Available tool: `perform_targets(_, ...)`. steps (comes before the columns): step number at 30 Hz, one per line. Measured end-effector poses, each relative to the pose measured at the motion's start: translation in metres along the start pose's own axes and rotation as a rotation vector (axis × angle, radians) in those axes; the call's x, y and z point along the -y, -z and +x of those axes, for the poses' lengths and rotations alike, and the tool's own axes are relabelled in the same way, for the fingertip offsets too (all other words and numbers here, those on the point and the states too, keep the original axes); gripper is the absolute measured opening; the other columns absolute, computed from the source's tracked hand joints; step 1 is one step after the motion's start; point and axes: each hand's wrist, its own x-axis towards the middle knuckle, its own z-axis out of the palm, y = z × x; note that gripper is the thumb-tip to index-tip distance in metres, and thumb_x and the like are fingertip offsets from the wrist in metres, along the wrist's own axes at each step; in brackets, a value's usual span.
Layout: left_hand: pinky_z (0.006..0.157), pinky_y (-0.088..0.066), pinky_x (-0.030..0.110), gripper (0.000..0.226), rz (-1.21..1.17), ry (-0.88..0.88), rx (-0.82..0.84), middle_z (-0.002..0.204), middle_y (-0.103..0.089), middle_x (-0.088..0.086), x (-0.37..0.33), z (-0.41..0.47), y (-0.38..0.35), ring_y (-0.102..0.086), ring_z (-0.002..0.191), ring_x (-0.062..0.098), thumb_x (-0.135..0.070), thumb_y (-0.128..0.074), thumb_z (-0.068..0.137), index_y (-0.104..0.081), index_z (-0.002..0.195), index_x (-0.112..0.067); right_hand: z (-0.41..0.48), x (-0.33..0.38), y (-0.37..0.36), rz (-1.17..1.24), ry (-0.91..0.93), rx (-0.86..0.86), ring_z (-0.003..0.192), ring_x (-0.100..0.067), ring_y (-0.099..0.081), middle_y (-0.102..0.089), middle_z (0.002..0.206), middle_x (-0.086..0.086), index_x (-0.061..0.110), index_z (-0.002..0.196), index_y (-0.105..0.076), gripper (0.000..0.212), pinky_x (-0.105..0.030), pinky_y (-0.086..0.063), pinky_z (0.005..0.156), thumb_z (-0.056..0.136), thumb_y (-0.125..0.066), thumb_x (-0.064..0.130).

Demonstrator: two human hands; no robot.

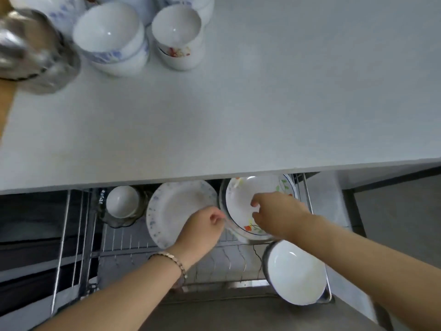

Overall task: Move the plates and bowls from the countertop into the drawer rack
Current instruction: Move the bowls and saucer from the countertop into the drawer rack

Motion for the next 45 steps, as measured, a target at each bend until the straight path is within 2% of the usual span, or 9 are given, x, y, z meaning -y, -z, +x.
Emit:
perform_targets(5, 0.088, -0.050, 0.031, 0.021, 0.152, -0.056, -0.260, 0.105, -0.069, 0.004, 0.009, -0.004, 0.140, -0.063, 0.099, 0.023, -0.016, -0.049, 0.092, -0.066, 0.104, -0.012, 0.013, 0.101, 0.073, 0.238, 0.142, -0.200, 0.116, -0.022, -0.057, -0.064, 0.122, -0.002, 0.019, 0.116, -0.062, 0.030, -0.031, -0.045, 0.101, 0.090, -0.047, 0.025)
perform_targets(11, 0.088, -0.044, 0.028, 0.026, 0.197, 0.015, -0.436, 0.116, -0.063, 0.007, 0.058, -0.003, 0.283, -0.058, 0.106, 0.026, -0.014, -0.046, 0.093, -0.060, 0.113, -0.010, 0.073, 0.234, 0.123, 0.703, 0.149, -0.268, 0.082, -0.026, -0.065, -0.072, 0.103, -0.015, 0.003, 0.107, -0.063, 0.030, -0.031, -0.052, 0.074, 0.093, -0.045, 0.021)
perform_targets(19, 0.062, -0.040, 0.021, 0.028, -0.027, 0.060, -0.484, 0.117, -0.062, 0.009, 0.122, 0.019, 0.375, -0.051, 0.085, 0.016, -0.010, -0.044, 0.092, -0.058, 0.116, -0.009, 0.155, 0.384, 0.180, 1.323, 0.002, -0.102, 0.062, -0.026, -0.063, -0.055, 0.107, -0.021, 0.013, 0.138, -0.034, 0.069, -0.034, -0.059, 0.062, 0.085, -0.055, 0.051)
perform_targets(23, 0.072, -0.041, 0.024, 0.027, -0.116, 0.060, -0.469, 0.103, -0.060, 0.007, 0.141, 0.025, 0.389, -0.053, 0.086, 0.018, -0.008, -0.045, 0.090, -0.059, 0.113, -0.008, 0.174, 0.417, 0.187, 1.450, 0.016, -0.115, 0.072, -0.032, -0.064, -0.060, 0.099, -0.020, 0.006, 0.121, -0.045, 0.037, -0.033, -0.059, 0.054, 0.092, -0.052, 0.028)
perform_targets(27, 0.071, -0.043, 0.028, 0.023, -0.339, 0.069, -0.477, 0.099, -0.063, 0.014, 0.157, 0.029, 0.387, -0.057, 0.078, 0.024, -0.004, -0.047, 0.088, -0.059, 0.108, -0.003, 0.169, 0.424, 0.176, 1.470, 0.039, -0.152, 0.058, -0.027, -0.057, -0.053, 0.071, -0.014, 0.002, 0.100, -0.047, 0.010, -0.037, -0.059, 0.052, 0.092, -0.045, 0.008)
perform_targets(31, 0.063, -0.052, 0.032, 0.047, -0.786, 0.076, -0.430, 0.122, -0.051, 0.014, 0.140, 0.011, 0.379, -0.062, 0.073, 0.020, -0.024, -0.048, 0.095, -0.037, 0.138, -0.010, 0.131, 0.390, 0.146, 1.417, 0.029, -0.127, 0.060, -0.031, -0.062, -0.058, 0.073, -0.017, 0.001, 0.105, -0.048, 0.017, -0.035, -0.059, 0.055, 0.089, -0.048, 0.007)
perform_targets(35, 0.060, -0.061, 0.035, 0.055, -0.792, 0.028, -0.253, 0.132, -0.053, 0.008, 0.121, -0.032, 0.358, -0.070, 0.081, 0.023, -0.045, -0.045, 0.093, -0.029, 0.142, -0.025, 0.068, 0.335, 0.106, 1.342, 0.041, -0.059, 0.061, -0.028, -0.070, -0.069, 0.074, -0.018, 0.006, 0.117, -0.051, 0.030, -0.029, -0.062, 0.058, 0.087, -0.047, 0.005)
perform_targets(40, 0.048, -0.059, 0.031, 0.036, -0.766, 0.063, -0.162, 0.097, -0.063, 0.013, 0.122, -0.079, 0.292, -0.070, 0.050, 0.017, -0.001, -0.042, 0.095, -0.038, 0.125, -0.020, -0.004, 0.279, 0.057, 1.142, 0.045, -0.015, 0.057, -0.020, -0.070, -0.071, 0.071, -0.014, 0.018, 0.119, -0.049, 0.036, -0.028, -0.061, 0.066, 0.086, -0.048, 0.002)
perform_targets(45, 0.052, -0.059, 0.025, 0.040, -0.715, 0.109, -0.081, 0.095, -0.062, 0.004, 0.157, -0.103, 0.221, -0.070, 0.061, 0.011, 0.008, -0.037, 0.092, -0.041, 0.123, -0.019, -0.033, 0.241, -0.007, 1.042, 0.005, 0.060, 0.068, -0.019, -0.066, -0.066, 0.085, -0.009, 0.020, 0.118, -0.042, 0.033, -0.033, -0.058, 0.073, 0.089, -0.049, 0.006)
